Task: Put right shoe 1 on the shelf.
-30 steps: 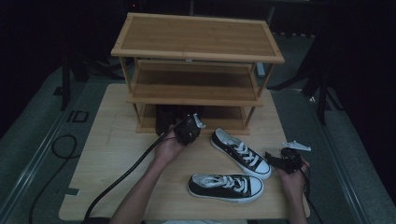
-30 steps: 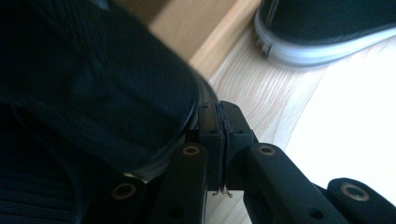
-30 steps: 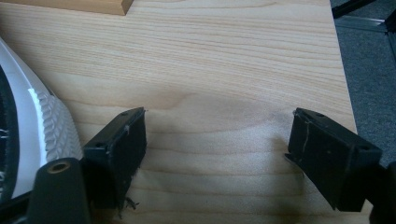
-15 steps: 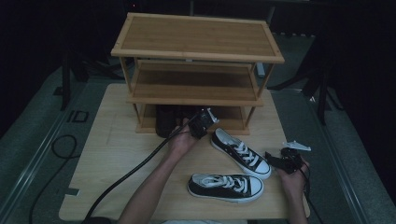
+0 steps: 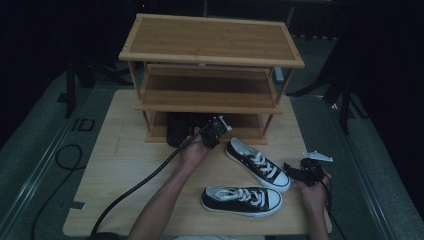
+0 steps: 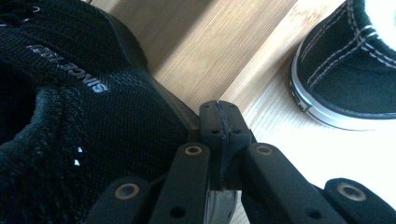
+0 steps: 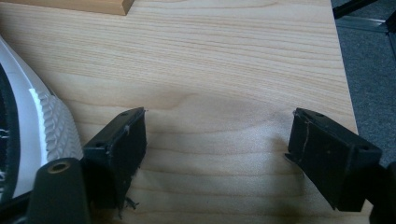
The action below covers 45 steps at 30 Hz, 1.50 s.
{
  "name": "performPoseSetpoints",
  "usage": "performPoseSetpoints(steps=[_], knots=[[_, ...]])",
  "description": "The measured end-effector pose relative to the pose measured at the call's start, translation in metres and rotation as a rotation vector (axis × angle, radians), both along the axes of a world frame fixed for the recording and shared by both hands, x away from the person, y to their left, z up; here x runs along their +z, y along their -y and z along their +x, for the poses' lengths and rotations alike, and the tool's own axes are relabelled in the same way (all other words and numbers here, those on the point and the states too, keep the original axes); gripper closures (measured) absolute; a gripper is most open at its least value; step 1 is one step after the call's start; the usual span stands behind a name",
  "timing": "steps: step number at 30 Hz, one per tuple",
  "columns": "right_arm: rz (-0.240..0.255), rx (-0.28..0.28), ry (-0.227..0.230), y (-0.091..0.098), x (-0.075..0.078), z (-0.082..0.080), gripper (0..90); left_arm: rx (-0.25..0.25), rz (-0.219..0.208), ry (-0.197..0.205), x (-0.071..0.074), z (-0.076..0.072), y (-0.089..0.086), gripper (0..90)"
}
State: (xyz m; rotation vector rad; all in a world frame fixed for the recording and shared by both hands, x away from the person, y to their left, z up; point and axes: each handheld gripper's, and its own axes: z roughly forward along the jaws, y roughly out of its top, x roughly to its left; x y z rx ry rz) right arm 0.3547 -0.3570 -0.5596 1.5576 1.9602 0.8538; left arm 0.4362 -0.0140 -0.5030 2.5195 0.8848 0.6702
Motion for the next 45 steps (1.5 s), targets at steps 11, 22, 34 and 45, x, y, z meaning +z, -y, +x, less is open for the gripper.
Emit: performPoseSetpoints(steps=[11, 22, 34, 45], knots=[[0.000, 0.001, 0.000, 0.000, 0.000, 0.000, 19.1, -0.058, -0.035, -0.021, 0.006, -0.013, -0.008, 89.7], [-0.001, 0.002, 0.001, 0.000, 0.000, 0.000, 19.1, -0.105, -0.115, -0.056, 0.012, -0.024, -0.037, 76.3], [0.000, -0.003, 0.001, 0.000, 0.000, -0.001, 19.3, -0.164, -0.196, -0.096, 0.008, -0.048, -0.063, 64.4], [0.001, -0.003, 0.000, 0.000, 0.000, -0.001, 19.1, -0.121, -0.244, -0.112, -0.013, -0.072, -0.100, 62.6]])
